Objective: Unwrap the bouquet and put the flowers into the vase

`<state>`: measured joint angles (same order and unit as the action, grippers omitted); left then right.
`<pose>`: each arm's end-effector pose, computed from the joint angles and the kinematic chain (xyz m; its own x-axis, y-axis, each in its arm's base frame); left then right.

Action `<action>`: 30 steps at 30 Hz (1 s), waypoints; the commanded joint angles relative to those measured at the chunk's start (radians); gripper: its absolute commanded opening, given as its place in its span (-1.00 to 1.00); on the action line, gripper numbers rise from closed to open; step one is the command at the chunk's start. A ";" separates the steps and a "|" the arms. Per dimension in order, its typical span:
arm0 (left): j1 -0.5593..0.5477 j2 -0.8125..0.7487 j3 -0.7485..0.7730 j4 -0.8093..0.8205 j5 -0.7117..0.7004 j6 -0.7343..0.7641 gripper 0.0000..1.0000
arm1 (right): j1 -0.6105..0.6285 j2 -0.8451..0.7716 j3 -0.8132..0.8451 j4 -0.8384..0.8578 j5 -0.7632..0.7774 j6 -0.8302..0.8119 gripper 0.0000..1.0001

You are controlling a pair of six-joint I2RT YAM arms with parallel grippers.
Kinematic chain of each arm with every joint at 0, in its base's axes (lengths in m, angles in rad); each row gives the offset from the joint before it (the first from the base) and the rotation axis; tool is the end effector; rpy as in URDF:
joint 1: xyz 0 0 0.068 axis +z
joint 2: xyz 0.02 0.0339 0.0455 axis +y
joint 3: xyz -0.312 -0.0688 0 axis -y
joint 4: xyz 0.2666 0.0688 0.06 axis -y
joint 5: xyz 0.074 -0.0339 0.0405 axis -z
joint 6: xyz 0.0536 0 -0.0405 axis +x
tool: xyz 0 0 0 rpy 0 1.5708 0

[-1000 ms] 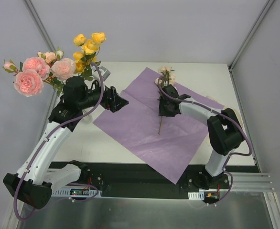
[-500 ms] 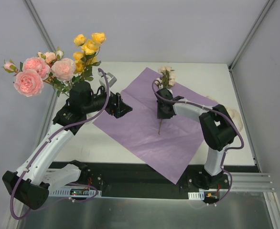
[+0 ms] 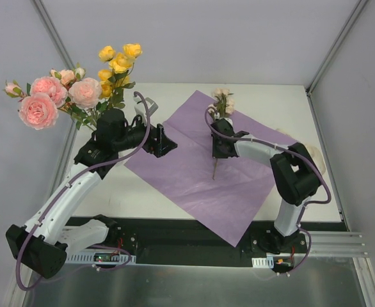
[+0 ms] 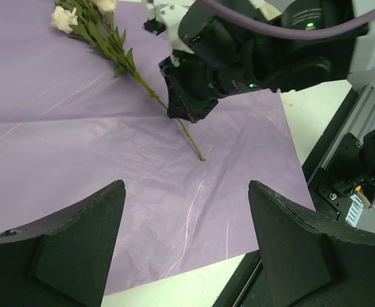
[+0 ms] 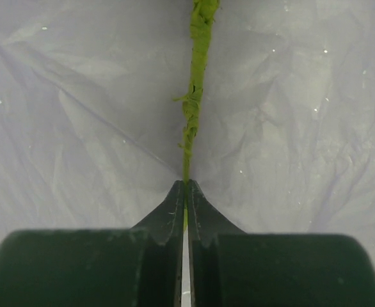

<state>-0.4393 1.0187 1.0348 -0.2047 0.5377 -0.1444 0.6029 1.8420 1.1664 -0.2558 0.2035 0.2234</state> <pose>0.2054 -0.1269 0.4209 -0.2860 -0.0022 -0.9582 0.7876 0.5690 -0.2364 0.3559 0.2319 0.1927 -0.7456 -0.2498 -0.6178 -0.2982 0.9541 -0.0259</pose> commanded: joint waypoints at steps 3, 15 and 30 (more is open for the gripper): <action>-0.012 0.070 -0.010 0.036 -0.030 0.002 0.54 | 0.005 -0.197 -0.091 0.119 -0.044 -0.024 -0.98; -0.053 0.307 0.054 0.137 0.064 -0.377 0.30 | -0.022 -0.518 -0.361 0.473 -0.347 -0.039 -0.99; -0.127 0.359 0.157 0.358 -0.209 -0.577 0.42 | -0.012 -0.843 -0.554 0.615 -0.510 -0.153 -0.98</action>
<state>-0.5632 1.3769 1.1366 0.0502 0.4046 -0.6636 0.5861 1.0706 0.6239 0.2771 -0.2447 0.1131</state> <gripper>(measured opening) 0.718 0.015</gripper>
